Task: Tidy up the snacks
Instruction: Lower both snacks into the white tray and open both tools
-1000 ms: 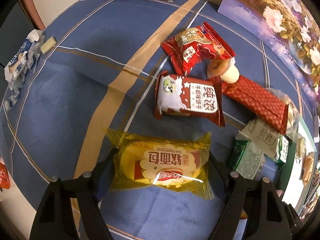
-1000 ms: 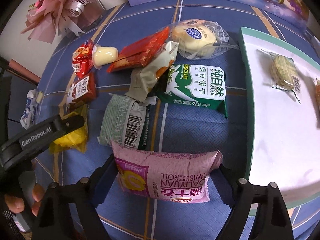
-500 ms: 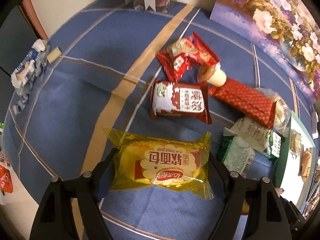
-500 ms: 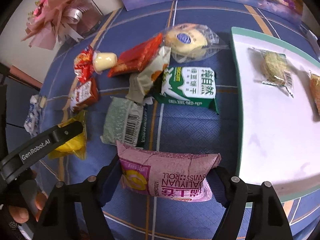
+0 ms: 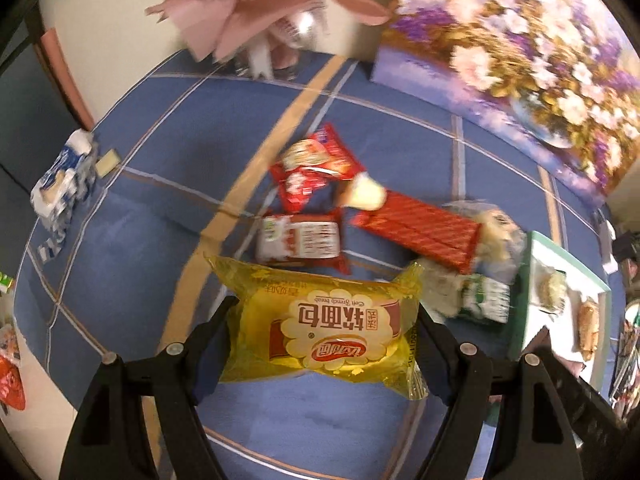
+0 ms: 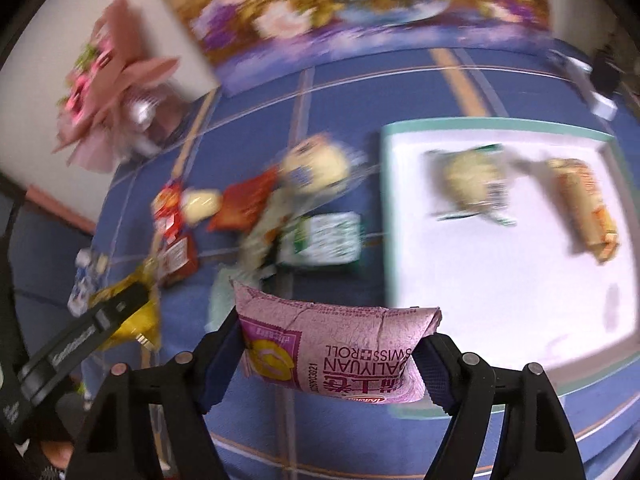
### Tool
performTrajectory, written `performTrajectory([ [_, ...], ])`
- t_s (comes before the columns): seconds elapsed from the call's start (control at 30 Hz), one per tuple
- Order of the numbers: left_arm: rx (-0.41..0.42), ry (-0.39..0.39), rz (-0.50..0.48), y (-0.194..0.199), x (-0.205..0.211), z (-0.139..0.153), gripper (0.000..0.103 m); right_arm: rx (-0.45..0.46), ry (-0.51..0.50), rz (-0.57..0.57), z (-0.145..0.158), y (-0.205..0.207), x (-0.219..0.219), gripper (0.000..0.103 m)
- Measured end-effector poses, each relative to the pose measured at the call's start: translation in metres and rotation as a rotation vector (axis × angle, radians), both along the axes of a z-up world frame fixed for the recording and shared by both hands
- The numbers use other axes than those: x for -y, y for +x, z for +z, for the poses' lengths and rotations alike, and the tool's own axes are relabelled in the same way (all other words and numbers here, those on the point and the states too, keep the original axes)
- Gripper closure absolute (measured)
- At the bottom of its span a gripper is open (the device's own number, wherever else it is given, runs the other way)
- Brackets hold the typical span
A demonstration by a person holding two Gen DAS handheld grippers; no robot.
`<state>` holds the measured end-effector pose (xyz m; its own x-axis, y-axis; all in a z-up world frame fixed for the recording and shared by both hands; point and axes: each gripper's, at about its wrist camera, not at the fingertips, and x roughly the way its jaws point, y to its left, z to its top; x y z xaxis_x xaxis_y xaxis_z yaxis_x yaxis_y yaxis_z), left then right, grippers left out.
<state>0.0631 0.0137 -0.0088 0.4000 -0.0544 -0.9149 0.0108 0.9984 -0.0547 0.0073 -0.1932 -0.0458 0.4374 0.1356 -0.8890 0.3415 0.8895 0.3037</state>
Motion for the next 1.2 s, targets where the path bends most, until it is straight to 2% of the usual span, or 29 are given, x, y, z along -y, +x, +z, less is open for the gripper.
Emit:
performTrajectory([
  [0.2, 0.011, -0.028, -0.109, -0.006, 0.049, 0.002, 0.022, -0.036, -0.090, -0.196, -0.002, -0.023, 0.065, 0.023],
  [0.4, 0.011, -0.022, -0.248, -0.022, 0.109, 0.003, 0.022, -0.053, -0.091, -0.360, -0.006, -0.052, 0.124, 0.023],
  [0.6, 0.012, 0.008, -0.381, -0.044, 0.167, -0.001, 0.021, -0.062, -0.105, -0.475, -0.007, -0.082, 0.166, 0.023],
  [0.93, 0.014, 0.088, -0.551, -0.078, 0.235, -0.019, 0.021, -0.078, -0.090, -0.558, -0.014, -0.107, 0.203, 0.023],
  [1.07, 0.007, 0.125, -0.573, -0.083, 0.246, -0.030, 0.021, -0.106, -0.077, -0.542, -0.023, -0.104, 0.204, 0.022],
  [1.2, -0.032, 0.120, -0.567, -0.079, 0.247, -0.042, 0.021, -0.137, -0.087, -0.511, -0.031, -0.097, 0.199, 0.022],
])
